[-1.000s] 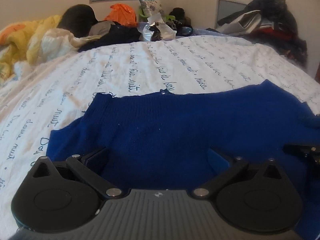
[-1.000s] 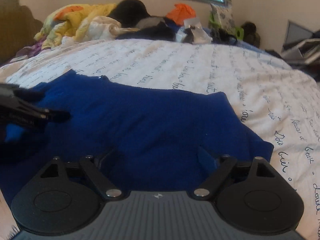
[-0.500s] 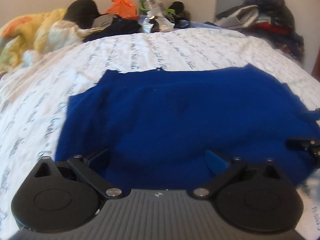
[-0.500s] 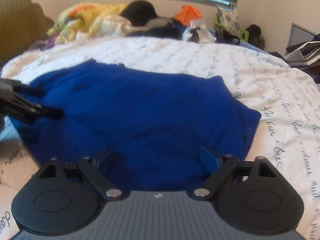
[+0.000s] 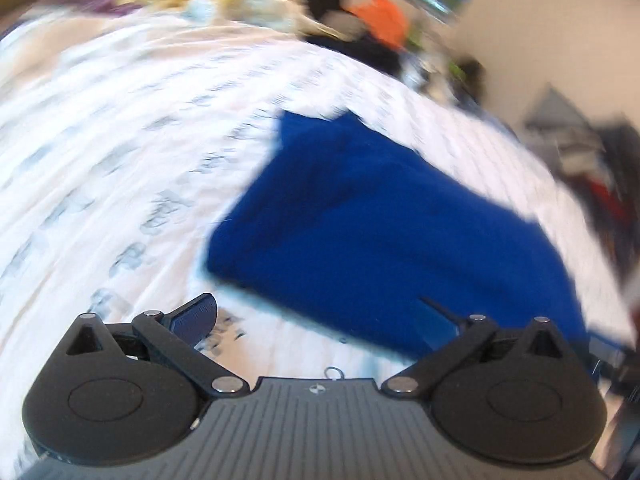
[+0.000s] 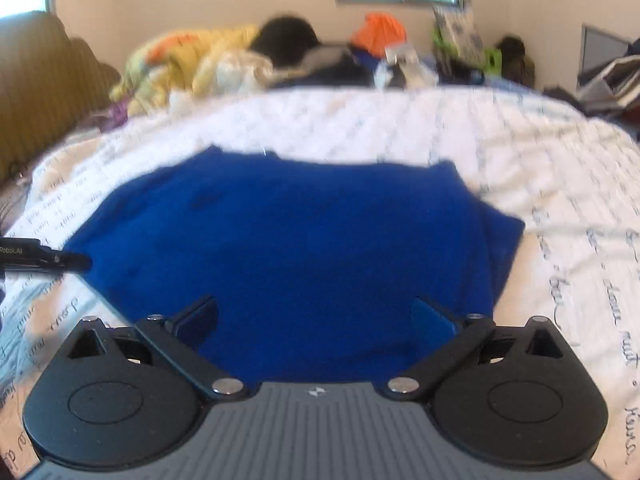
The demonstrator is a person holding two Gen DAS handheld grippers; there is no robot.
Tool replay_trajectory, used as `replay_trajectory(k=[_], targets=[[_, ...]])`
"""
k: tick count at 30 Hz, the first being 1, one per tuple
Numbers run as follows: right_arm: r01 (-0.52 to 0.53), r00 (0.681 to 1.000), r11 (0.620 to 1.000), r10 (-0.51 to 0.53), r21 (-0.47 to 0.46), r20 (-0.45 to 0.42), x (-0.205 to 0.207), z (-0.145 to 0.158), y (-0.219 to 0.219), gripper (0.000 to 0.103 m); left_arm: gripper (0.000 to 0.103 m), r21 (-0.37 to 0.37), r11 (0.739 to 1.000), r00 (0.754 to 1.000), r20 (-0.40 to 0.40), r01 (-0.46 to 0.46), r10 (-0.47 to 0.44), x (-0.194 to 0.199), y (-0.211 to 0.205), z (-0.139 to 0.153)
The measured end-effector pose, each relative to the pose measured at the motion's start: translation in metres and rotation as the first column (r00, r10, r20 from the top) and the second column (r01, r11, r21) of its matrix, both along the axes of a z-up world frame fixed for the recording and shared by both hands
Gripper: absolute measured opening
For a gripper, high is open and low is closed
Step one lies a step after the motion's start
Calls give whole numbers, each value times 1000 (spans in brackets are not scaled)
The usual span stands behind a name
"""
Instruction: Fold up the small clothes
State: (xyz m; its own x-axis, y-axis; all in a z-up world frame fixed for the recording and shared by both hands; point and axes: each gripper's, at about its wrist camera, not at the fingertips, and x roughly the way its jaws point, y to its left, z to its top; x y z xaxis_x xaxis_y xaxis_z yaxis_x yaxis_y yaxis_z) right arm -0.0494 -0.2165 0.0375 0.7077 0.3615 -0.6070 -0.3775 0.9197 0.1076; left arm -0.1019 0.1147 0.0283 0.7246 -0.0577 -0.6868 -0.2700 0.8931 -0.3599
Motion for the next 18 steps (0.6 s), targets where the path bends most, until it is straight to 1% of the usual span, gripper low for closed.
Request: replay_trajectory(k=[1,2,3,4,6,7,9,10,11,13,15,16,18], targets=[[2,1000,1000,-2,-6,-11,2,-6,0,103,103,-39,998,999,4,-41,41,-2,3,2],[7,999,1000,-8,-19,-50,7,-16,1,103,103,-77,995,997,9,-71,72,-3,6,3],[12,997,999,-15,-36,-71,10,-24,1,103,103,-115,989,995,14,-93,95,-3,9,3],[5,1000,998,-5,-57,-13,4,-27,3,103,103,-153,981,992,20,-120,124,-1,13,4],[-9,1000,996,10,-86,11,-1,-33,6,103,102,-229,959,984,27,-168,179,3,23,4],[-9,1000,997,10,-83,9,-1,-33,5,103,101,-258,947,979,25,-189,202,7,26,4],[-11,1000,998,11,-60,7,2,-32,0,103,98,-288,930,970,16,-229,244,13,28,5],[-11,1000,999,11,-46,6,2,-32,-2,103,90,-286,925,964,12,-251,265,18,31,5],[-12,1000,999,12,-34,5,3,-32,-4,103,80,-260,926,959,3,-272,283,20,30,7],[-13,1000,1000,13,-15,7,-3,-31,-6,103,74,-200,933,953,-16,-299,302,25,27,9],[-16,1000,1000,16,9,5,-2,-31,-6,103,75,-164,944,957,-11,-286,288,26,21,10],[-15,1000,1000,15,27,5,-2,-29,-6,103,79,-142,951,961,-6,-276,278,25,18,11],[-16,1000,998,16,60,1,-1,-29,-11,103,80,-117,957,963,3,-266,268,25,14,10]])
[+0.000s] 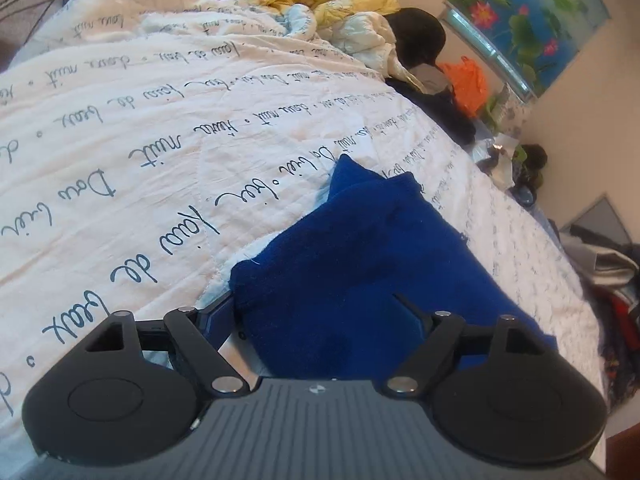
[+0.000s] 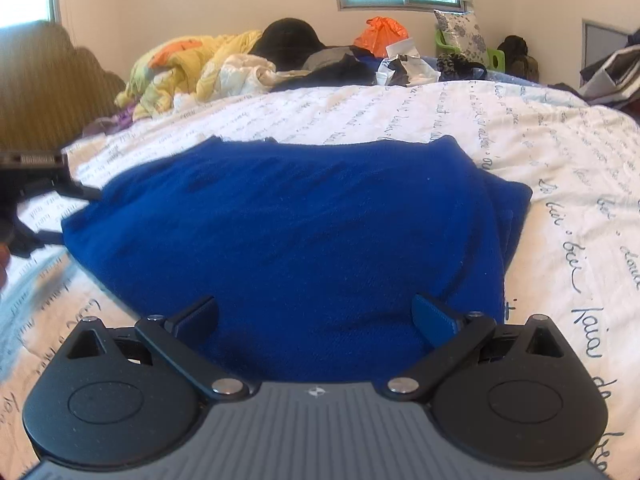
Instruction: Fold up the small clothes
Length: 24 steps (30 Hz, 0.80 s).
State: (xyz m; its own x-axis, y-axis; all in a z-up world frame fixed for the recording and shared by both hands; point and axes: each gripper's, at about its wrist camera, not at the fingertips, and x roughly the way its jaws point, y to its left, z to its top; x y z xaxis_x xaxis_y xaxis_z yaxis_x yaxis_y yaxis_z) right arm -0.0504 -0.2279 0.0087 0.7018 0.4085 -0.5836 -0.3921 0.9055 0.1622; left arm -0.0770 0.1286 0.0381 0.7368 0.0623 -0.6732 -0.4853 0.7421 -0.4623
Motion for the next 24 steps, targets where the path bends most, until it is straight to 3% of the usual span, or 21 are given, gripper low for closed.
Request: replay_trajectory(k=[3,6,7,8,10,11,15,18,20,21,22,24], targets=[[13,999,999,-12,33,-35,7,7,-3,103,68,33,999,1000,-12,-5,6,-1,-3,0],[12,1000,1000,-12,12,-17,21,26,3,103,40,54,998,999,-33,-38,40,0,0,-2],[7,1000,1000,-6,-17,5,25,29,7,103,22,40,998,998,-42,-50,52,0,5,-4],[-6,1000,998,6,-60,5,29,27,12,103,16,21,998,997,-46,-63,64,1,12,-6],[-67,996,981,56,-184,-68,37,5,23,103,15,-23,997,997,-48,-68,67,-1,22,-8],[-94,994,971,103,-218,30,25,1,23,103,14,-25,998,997,-50,-58,57,-1,24,-8],[-68,994,988,55,-139,-92,34,22,11,103,7,60,998,998,-58,0,4,2,11,1],[-26,994,994,37,106,-99,39,52,-11,103,7,186,979,996,-15,86,-85,9,-20,22],[-28,983,951,81,307,-162,53,65,-26,103,6,289,936,975,31,200,-218,15,-60,38],[-29,970,911,125,411,-207,65,66,-33,103,5,371,887,948,45,276,-315,17,-90,45],[-26,949,853,185,521,-256,79,63,-39,103,5,448,825,912,48,345,-407,17,-118,50],[20,895,727,293,686,-337,109,45,-48,103,4,590,648,792,24,481,-610,7,-178,50]])
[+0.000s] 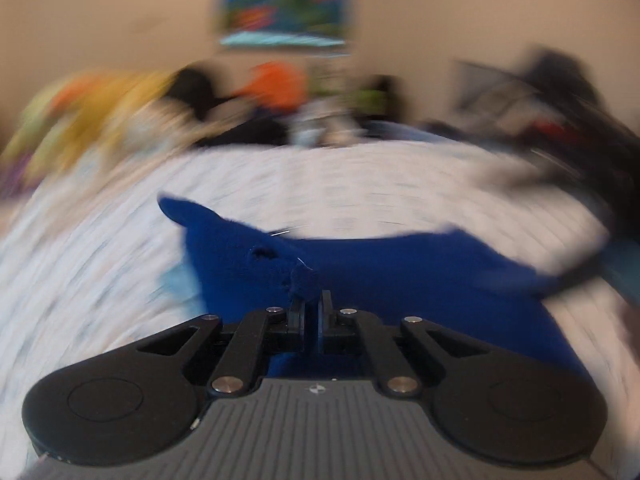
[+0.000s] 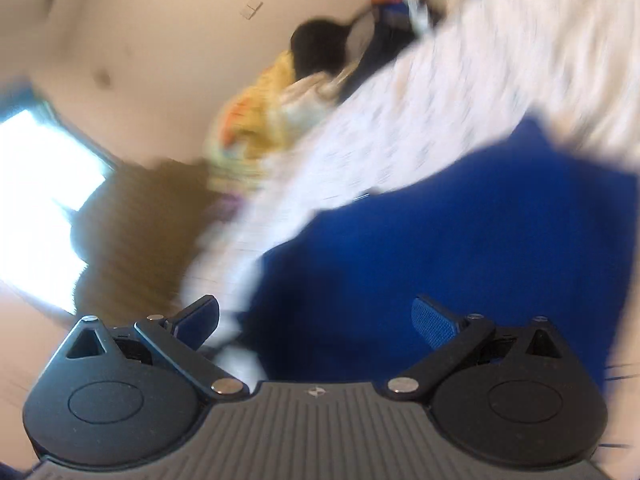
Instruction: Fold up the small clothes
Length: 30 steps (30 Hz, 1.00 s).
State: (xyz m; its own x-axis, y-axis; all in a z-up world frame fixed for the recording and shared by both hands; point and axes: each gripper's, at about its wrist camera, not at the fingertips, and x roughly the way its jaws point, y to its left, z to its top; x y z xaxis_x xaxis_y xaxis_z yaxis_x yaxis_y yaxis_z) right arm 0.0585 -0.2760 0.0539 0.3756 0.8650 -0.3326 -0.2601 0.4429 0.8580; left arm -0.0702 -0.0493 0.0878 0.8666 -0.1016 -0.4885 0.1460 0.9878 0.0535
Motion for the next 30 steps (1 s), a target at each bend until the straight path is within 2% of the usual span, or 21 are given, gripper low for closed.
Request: replay_trajectory(k=[1,2,4,6,9,16,19,21,23,24,25,26,27,29,30], targets=[[9,998,998,-5,54,-67,14,-10,-5,103,4,42,995,996,15,92,-92,-7,-22,-4],[19,994,997,-12,70,-111,24,-19,-8,103,4,69,984,986,9,164,-165,-12,-40,-11],[1,985,996,14,86,-173,40,-35,-8,103,5,86,966,970,-28,244,-242,-18,-60,-21],[-6,975,998,19,63,-220,48,-46,-6,103,5,106,955,960,-49,278,-274,-22,-71,-29],[-3,979,999,12,44,-202,48,-43,-6,103,4,125,949,957,-62,289,-283,-23,-75,-34],[-40,986,992,20,-119,-167,63,-30,13,101,4,134,953,962,-41,273,-270,-26,-66,-30],[5,990,988,-26,-154,-135,68,-25,5,101,4,111,961,968,-26,252,-250,-30,-56,-22],[-5,986,988,-20,-152,-167,75,-32,6,101,4,106,962,968,-16,250,-250,-32,-54,-17],[-26,988,984,-1,-178,-152,80,-34,16,101,4,121,958,965,-10,261,-262,-30,-52,-14],[-27,991,979,0,-200,-133,82,-33,20,94,4,126,956,964,-12,265,-266,-29,-53,-15],[-16,994,971,-10,-239,-106,82,-31,24,54,5,125,955,963,-20,268,-268,-29,-54,-16],[-17,997,955,-8,-296,-82,85,-31,30,26,5,121,955,963,-28,270,-268,-27,-55,-17],[-19,997,948,-7,-317,-79,86,-33,31,15,5,115,955,962,-35,273,-271,-25,-57,-16],[-17,999,951,1,-308,-49,83,-33,26,15,4,106,948,953,-20,301,-301,-26,-66,-12],[2,1000,952,-4,-305,-8,77,-25,19,15,4,102,941,946,-6,324,-325,-27,-71,-10]])
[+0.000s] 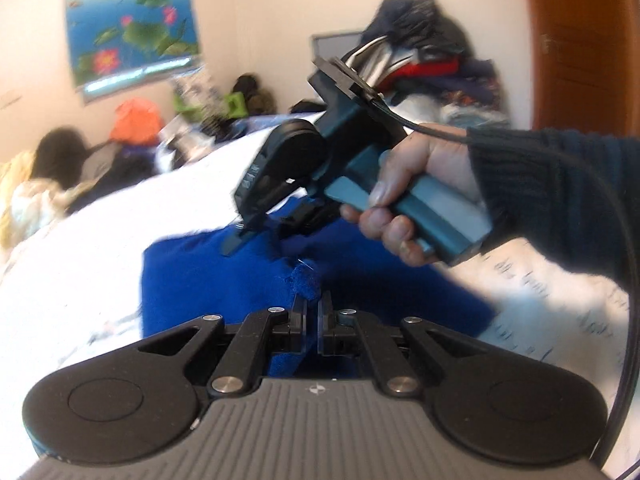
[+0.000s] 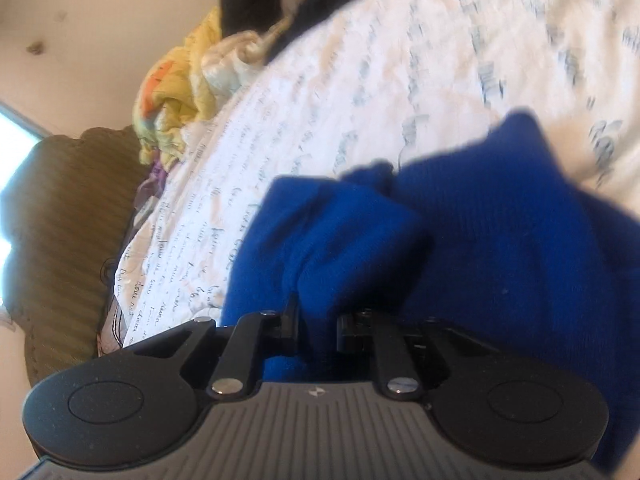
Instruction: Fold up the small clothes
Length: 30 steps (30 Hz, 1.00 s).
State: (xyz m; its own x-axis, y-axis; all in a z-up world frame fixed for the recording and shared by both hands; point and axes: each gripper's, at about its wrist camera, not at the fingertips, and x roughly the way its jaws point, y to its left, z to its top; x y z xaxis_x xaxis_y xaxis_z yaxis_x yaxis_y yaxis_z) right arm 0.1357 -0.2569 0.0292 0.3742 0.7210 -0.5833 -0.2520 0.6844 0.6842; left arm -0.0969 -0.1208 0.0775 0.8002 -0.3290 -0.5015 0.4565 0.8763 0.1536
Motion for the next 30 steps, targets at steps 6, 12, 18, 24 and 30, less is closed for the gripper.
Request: replay_trajectory(k=[6,12,18,24,30], targets=[[123,988,991,-117,-57,99,-29,21,-74,15,4,-72,987,979,-139,142,-151,16,-38,-30],[234,972,972,-234,10,26,-50,1,-111,42,33,-161,976,963,-205,145,-177,28,-6,-32],[304,953,946,-303,-109,21,-42,5,-126,87,102,-211,977,989,-147,-26,-6,61,74,-15],[262,965,962,-262,-73,10,-27,-4,-99,86,86,-357,875,880,-453,-327,144,186,120,-41],[239,971,962,-237,-131,28,-15,-9,-72,26,17,-362,854,832,-537,-374,137,247,120,-43]])
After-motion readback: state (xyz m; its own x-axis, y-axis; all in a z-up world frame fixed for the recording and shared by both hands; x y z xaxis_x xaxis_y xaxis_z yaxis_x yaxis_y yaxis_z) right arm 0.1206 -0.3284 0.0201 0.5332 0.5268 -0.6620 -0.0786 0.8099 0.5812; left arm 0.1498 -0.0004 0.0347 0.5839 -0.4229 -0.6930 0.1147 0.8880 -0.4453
